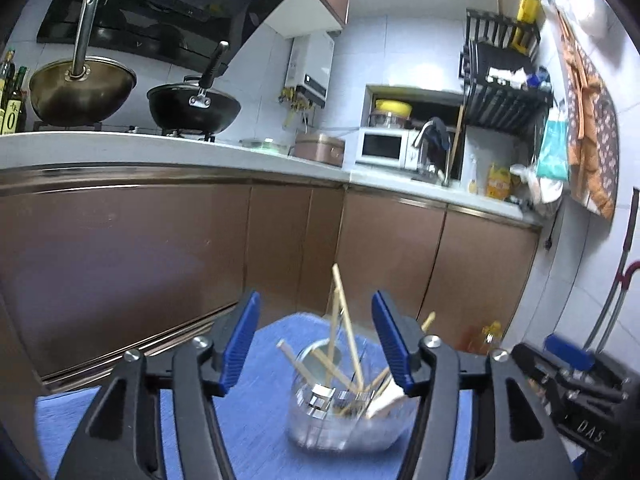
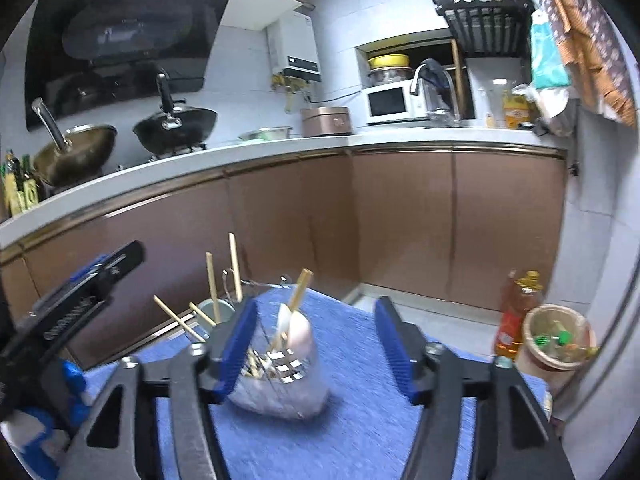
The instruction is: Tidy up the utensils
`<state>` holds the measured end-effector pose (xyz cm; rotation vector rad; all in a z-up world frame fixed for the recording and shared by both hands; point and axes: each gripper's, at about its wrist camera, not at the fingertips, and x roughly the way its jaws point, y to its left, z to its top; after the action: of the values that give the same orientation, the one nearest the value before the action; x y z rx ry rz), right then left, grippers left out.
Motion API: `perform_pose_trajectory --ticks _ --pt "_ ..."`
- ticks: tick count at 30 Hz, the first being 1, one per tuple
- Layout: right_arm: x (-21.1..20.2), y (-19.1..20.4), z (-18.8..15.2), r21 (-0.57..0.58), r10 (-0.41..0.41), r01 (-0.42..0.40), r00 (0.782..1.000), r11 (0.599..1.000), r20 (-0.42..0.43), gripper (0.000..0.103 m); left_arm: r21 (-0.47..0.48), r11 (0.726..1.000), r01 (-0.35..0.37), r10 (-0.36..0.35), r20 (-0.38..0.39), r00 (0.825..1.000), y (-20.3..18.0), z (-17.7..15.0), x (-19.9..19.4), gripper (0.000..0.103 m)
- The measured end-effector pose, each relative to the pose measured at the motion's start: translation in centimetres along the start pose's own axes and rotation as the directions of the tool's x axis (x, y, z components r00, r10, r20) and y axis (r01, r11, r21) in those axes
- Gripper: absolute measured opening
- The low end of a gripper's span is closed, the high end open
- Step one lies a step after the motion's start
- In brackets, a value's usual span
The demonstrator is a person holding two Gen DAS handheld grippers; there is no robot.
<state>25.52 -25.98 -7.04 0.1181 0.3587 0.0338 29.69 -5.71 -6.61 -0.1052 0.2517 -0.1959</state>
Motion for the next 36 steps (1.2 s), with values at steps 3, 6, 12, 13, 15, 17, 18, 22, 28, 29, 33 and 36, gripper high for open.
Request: perform_pose_trajectory --ticks 3,6,12,13,15,17,18,22,28,29,33,36 --pt "-1.4 0.2 -0.5 -0.011 -0.045 0.045 0.999 0.999 -0.008 0.079 -0.002 0.999 -0.043 0.043 -0.029 0.999 0.8 -0.3 -1.8 0.06" --pt "-3.1 0.7 -0.7 -0.038 -0.097 0.096 0.995 0.995 -0.009 0.088 0.007 0.997 -0.08 0.08 -0.062 0.995 1.4 -0.5 -3.6 0.063" --pt "-6.8 1.1 -0.9 -0.048 -0.132 0.132 0.991 0.99 0.012 0.098 0.023 0.992 -0.125 0.126 -0.075 0.989 2.0 -0.5 -7.3 0.063" --pt "-7.3 1.2 -0.8 -0.05 -0.138 0.139 0.99 0.989 0.016 0.099 0.024 0.991 -0.134 0.136 -0.07 0.988 1.9 -0.3 -8.0 0.063" --pt "-8.4 1.4 -0.8 -0.053 -0.147 0.148 0.989 0.988 0.024 0.102 0.031 0.986 -0.165 0.167 -0.055 0.984 1.9 -0.2 -9.4 0.063" --pt "-9.7 1.6 -0.8 -0.058 -0.148 0.15 0.988 0.987 0.031 0.102 0.047 0.982 -0.185 0.188 -0.046 0.981 1.6 -0.1 -10.4 0.063" --pt "-10.2 1.7 -0.8 -0.062 -0.15 0.152 0.988 0.986 0.033 0.103 0.057 0.98 -0.192 0.194 -0.043 0.98 1.4 -0.1 -10.9 0.063" --pt "-12.3 2.2 -0.9 -0.076 -0.163 0.167 0.985 0.983 0.056 0.103 0.101 0.973 -0.206 0.21 -0.034 0.977 0.4 0.0 -12.9 0.064" --pt "-15.3 2.4 -1.2 -0.076 -0.166 0.173 0.982 0.982 0.089 0.103 0.129 0.969 -0.213 0.214 0.004 0.977 -0.8 0.3 -15.9 0.071" --pt "-15.8 2.4 -1.2 -0.075 -0.166 0.173 0.981 0.982 0.097 0.103 0.128 0.968 -0.215 0.215 0.012 0.977 -0.9 0.4 -16.2 0.071" --pt "-17.6 2.4 -1.2 -0.071 -0.163 0.173 0.979 0.982 0.121 0.103 0.111 0.971 -0.21 0.207 0.03 0.978 -1.0 0.8 -18.0 0.071" --pt "-18.9 2.5 -1.1 -0.066 -0.161 0.171 0.977 0.983 0.141 0.103 0.108 0.972 -0.208 0.204 0.045 0.978 -1.1 1.1 -19.0 0.071"
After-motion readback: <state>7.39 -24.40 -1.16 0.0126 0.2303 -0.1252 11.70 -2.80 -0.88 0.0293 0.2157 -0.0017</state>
